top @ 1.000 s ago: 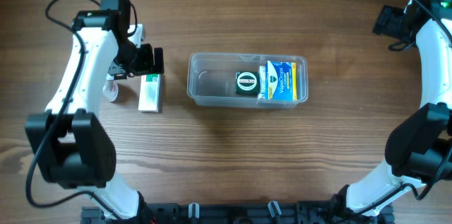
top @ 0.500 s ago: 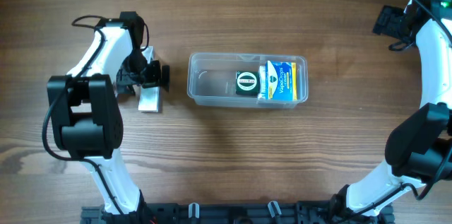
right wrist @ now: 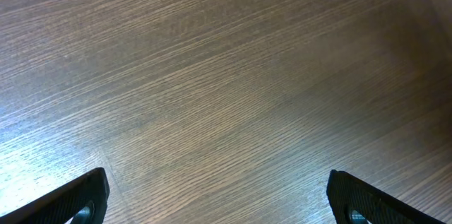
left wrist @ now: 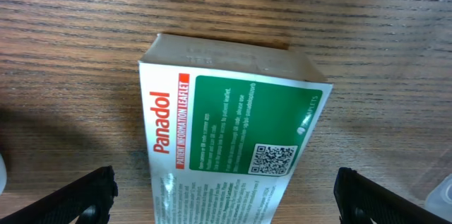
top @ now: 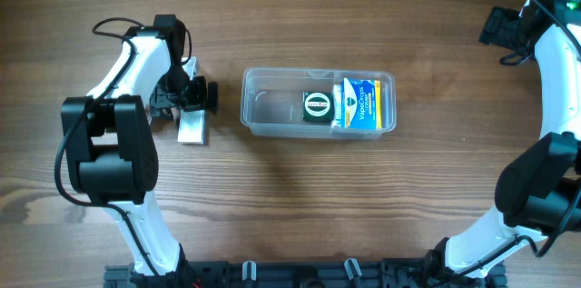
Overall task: Pack container
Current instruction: 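Carry the Panadol box right and lower it into the container, then move left gripper to the white dropper bottle and grasp it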
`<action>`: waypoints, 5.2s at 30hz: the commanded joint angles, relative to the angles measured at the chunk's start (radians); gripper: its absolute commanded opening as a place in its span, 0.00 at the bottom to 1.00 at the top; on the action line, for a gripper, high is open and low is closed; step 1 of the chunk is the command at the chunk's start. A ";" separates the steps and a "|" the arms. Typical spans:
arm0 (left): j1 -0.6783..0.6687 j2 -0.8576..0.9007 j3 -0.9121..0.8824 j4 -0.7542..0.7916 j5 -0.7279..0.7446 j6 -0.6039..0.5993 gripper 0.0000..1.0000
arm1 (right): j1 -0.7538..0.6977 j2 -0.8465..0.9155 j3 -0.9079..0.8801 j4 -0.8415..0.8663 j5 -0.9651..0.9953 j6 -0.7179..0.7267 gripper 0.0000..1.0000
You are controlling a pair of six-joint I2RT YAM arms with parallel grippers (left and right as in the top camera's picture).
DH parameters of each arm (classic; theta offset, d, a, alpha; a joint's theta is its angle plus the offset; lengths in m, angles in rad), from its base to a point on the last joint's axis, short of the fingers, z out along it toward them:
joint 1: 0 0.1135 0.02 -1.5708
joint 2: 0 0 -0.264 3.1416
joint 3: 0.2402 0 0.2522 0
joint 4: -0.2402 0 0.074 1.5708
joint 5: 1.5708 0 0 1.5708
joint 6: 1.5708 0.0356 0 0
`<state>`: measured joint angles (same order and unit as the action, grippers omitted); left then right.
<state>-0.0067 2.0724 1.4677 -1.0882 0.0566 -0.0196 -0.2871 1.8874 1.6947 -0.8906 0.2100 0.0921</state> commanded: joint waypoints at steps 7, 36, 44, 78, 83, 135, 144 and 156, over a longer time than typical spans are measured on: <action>-0.002 0.051 -0.011 -0.007 -0.010 0.012 1.00 | -0.002 0.009 -0.003 0.009 -0.002 0.015 1.00; -0.004 0.020 0.414 -0.274 0.062 0.004 0.35 | -0.002 0.010 -0.003 0.016 -0.002 0.014 1.00; -0.199 -0.068 0.543 -0.314 0.089 -0.083 0.40 | -0.002 0.010 -0.003 0.016 -0.002 0.014 1.00; -0.201 -0.138 0.656 -0.420 -0.207 -0.150 1.00 | -0.002 0.009 -0.003 0.016 -0.002 0.014 1.00; -0.004 -0.138 0.645 -0.575 -0.256 -0.137 1.00 | -0.002 0.010 -0.003 0.016 -0.002 0.014 1.00; 0.274 -0.073 0.170 -0.216 -0.103 0.330 0.88 | -0.002 0.009 -0.003 0.016 -0.002 0.014 1.00; 0.274 -0.073 0.170 -0.204 -0.103 0.327 0.61 | -0.002 0.009 -0.003 0.016 -0.002 0.014 1.00; 0.274 -0.073 0.170 -0.197 -0.103 0.321 0.34 | -0.002 0.010 -0.003 0.016 -0.003 0.014 1.00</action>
<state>0.2611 1.9842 1.6436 -1.2858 -0.0395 0.3019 -0.2871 1.8874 1.6947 -0.8764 0.2096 0.0921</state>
